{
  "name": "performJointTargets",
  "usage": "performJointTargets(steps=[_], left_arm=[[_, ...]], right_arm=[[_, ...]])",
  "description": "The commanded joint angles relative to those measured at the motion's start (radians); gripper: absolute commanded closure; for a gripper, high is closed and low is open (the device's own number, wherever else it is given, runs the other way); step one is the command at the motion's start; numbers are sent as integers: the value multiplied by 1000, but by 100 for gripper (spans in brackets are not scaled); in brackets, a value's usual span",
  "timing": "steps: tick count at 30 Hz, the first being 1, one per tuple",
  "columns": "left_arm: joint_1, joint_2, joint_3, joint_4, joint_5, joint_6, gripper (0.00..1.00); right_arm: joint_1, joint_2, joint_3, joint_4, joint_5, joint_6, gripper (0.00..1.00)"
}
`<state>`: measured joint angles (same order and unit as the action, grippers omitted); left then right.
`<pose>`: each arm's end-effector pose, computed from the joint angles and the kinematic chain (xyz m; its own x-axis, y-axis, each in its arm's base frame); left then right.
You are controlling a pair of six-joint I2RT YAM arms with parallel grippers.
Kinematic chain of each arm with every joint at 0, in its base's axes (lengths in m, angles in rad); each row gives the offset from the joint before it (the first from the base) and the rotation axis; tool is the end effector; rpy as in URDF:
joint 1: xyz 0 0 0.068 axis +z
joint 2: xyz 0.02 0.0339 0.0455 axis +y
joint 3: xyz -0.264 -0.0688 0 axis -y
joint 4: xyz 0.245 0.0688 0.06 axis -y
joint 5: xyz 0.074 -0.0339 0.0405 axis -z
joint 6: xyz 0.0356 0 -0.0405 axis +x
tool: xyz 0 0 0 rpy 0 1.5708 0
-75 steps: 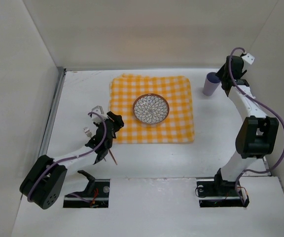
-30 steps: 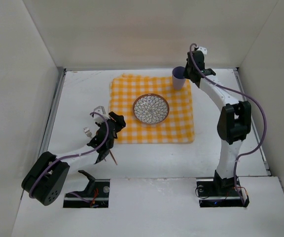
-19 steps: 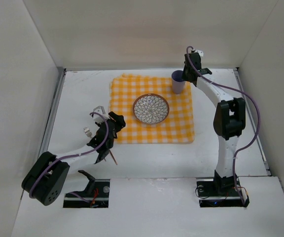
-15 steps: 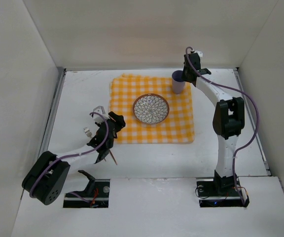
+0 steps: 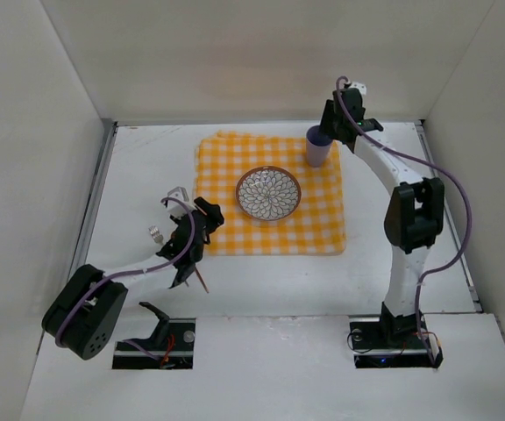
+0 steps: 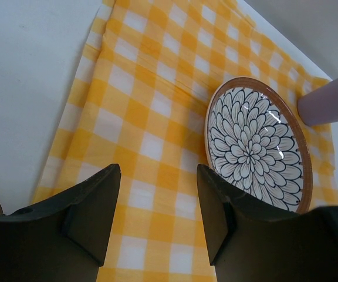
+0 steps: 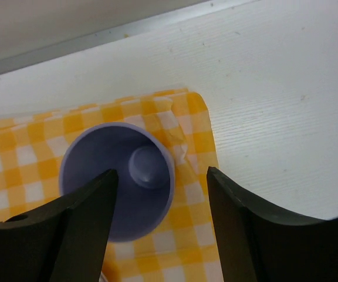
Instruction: Set the dinner table for one person
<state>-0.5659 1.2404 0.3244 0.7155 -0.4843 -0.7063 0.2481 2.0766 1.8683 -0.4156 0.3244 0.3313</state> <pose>0.2069 -0.1118 0.1844 -0.1859 -0.5624 -0.8057 -0.0411 0.8237 -0.5655 0.4753 0.1087 0.2895 -0.5297 0.1839 -0.8280 0.2012 0.9756 0.0879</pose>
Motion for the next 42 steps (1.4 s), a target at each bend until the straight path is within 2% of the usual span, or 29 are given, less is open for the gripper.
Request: performJointTargets(steps=[1,5,7,8,9,12,13,15,21,23,29,36,42], left_arm=[[2,-10,50,6,-27,21,48],[-4,-21,91,-68,-63,48,50],[-9,-33,116,-128,-83,60,54],[-10,-42,122,-155,-89,60,56],[-12,-58,130,-192,-99,60,58],[-12,-133,149,-344,-114,62,68],[-15,-163,157,-416,-119,65,71],[-24,-225,173,-592,-131,53,75],[-51,-302,191,-1034,-137,-128,72],[-67,-302,191,-1120,-137,-197,71],[-108,-210,206,-1200,-125,-303,70],[-142,-134,232,-1249,-117,-378,74],[-170,-81,219,-1229,-116,-420,75]], right_arm=[[-2,-180,-10,77,-5,-12,30],[7,-327,-160,156,2,15,21],[47,-416,-310,245,4,64,21],[68,-462,-401,306,5,95,25],[94,-505,-493,370,4,129,32],[177,-596,-717,536,-27,225,71],[208,-608,-765,566,-50,244,79],[257,-618,-831,578,-90,278,86],[354,-693,-1015,595,-125,291,86],[363,-740,-1087,619,-140,291,85],[385,-825,-1284,754,-146,299,79],[395,-797,-1276,772,-186,308,77],[398,-785,-1273,776,-199,313,75]])
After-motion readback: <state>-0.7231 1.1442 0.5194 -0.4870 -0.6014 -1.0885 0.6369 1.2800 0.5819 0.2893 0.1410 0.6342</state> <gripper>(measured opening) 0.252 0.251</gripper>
